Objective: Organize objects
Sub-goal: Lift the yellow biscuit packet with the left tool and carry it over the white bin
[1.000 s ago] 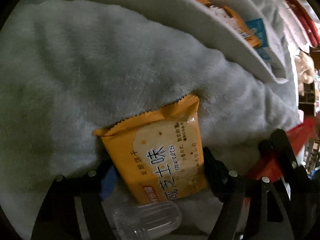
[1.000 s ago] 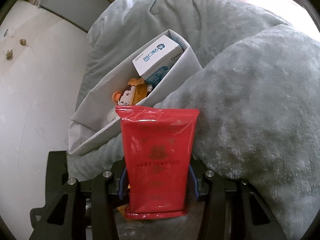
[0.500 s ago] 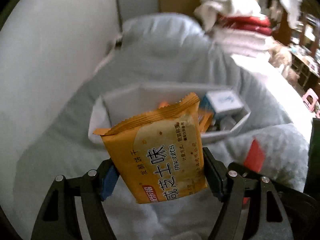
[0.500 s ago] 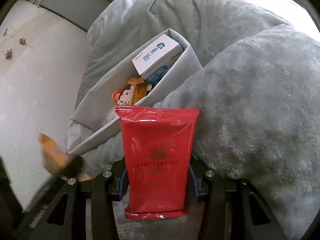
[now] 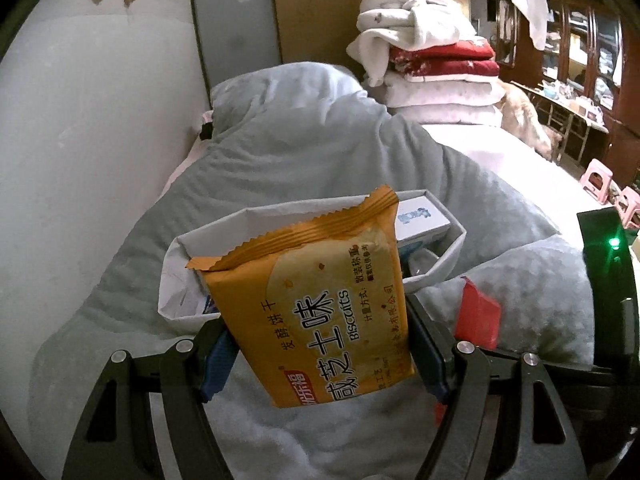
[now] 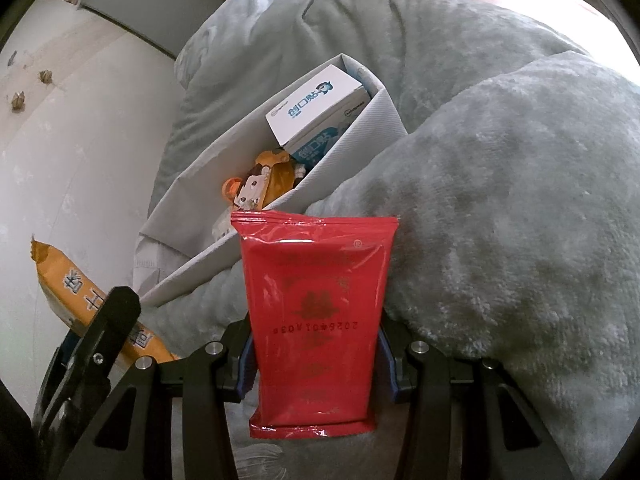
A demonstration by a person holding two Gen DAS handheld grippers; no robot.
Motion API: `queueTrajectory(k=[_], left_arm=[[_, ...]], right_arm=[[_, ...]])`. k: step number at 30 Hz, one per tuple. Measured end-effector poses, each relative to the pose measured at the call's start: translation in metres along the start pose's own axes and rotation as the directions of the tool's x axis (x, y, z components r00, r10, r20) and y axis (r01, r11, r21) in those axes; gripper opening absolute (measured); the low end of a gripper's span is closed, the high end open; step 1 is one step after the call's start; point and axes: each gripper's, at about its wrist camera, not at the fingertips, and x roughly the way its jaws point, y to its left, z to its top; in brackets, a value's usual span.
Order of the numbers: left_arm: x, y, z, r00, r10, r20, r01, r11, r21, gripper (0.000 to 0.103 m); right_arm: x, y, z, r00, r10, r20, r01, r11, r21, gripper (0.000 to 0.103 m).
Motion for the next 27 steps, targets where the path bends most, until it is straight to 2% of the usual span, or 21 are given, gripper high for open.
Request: queueTrajectory(k=[5, 13, 27], left_arm=[[0.0, -0.0035, -0.0026, 1.0, 0.0, 0.007, 0.0, 1.0, 0.02, 0.075], [0.0076, 0.0017, -0.0028, 0.999, -0.018, -0.032, 0.017, 1.0, -0.01, 0.075], [0.0064, 0.0019, -0.0041, 0.999, -0.018, -0.035, 0.018, 1.0, -0.014, 0.075]], right_arm=[[0.0023, 0.0005, -0.0003, 1.0, -0.002, -0.003, 0.002, 1.0, -0.006, 0.046], [0.0064, 0.0024, 0.0015, 1.0, -0.008, -0.007, 0.008, 1.0, -0.012, 0.046], [0.0088, 0.0038, 0.0024, 1.0, -0.013, -0.008, 0.013, 1.0, -0.014, 0.046]])
